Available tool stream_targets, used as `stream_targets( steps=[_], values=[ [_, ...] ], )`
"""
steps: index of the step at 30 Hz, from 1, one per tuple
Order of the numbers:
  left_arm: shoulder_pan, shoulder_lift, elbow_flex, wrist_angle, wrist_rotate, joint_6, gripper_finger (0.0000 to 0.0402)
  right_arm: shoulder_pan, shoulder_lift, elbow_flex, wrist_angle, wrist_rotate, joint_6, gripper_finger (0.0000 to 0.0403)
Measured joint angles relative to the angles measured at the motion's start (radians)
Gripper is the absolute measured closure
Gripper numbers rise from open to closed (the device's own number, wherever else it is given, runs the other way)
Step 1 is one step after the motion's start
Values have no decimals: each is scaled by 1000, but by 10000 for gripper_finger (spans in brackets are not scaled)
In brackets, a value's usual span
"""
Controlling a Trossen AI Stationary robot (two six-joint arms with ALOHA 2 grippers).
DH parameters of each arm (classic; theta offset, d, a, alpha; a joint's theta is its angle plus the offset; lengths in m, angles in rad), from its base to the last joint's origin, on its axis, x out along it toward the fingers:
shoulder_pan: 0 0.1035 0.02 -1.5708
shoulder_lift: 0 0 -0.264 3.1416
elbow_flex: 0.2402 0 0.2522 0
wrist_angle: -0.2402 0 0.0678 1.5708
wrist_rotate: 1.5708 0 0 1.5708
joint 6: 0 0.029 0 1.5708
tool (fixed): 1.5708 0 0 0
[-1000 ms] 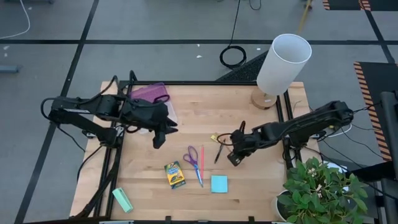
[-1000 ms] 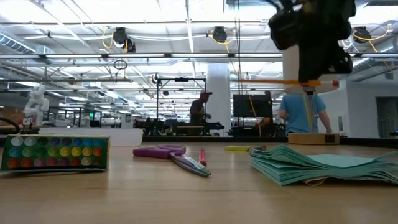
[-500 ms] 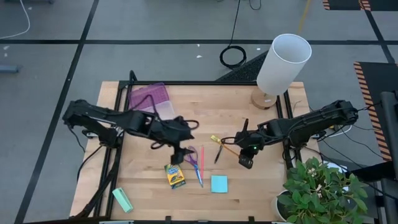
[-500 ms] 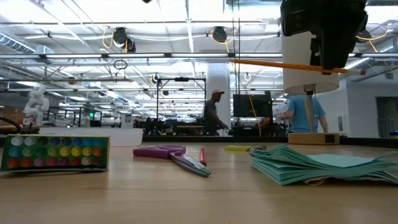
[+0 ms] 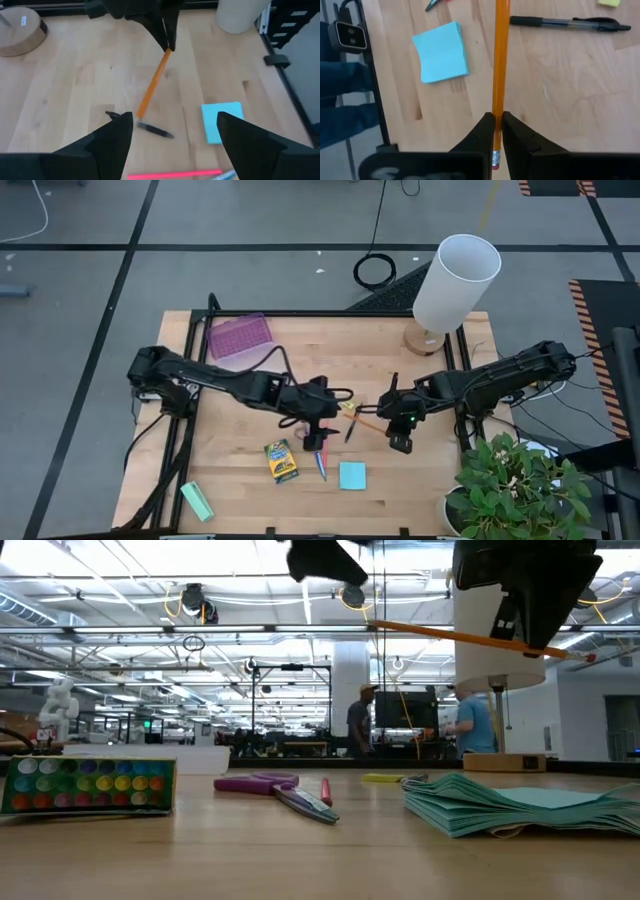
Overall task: Pack school essentials
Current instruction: Put the orange pencil into the supply box
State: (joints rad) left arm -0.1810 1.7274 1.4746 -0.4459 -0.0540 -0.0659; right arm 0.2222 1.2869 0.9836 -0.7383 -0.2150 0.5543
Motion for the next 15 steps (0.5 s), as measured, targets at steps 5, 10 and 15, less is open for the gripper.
stream_targets(
  steps=[5, 10, 15],
  values=[
    [19, 48, 0, 53, 0, 8, 108, 0, 0, 0, 11, 0, -48, 383],
    [35, 82, 0, 98, 0, 12, 108, 0, 0, 0, 24, 0, -105, 383],
    [38, 97, 1, 111, 2, 47, 108, 0, 0, 0, 54, 1, -153, 383]
  ],
)
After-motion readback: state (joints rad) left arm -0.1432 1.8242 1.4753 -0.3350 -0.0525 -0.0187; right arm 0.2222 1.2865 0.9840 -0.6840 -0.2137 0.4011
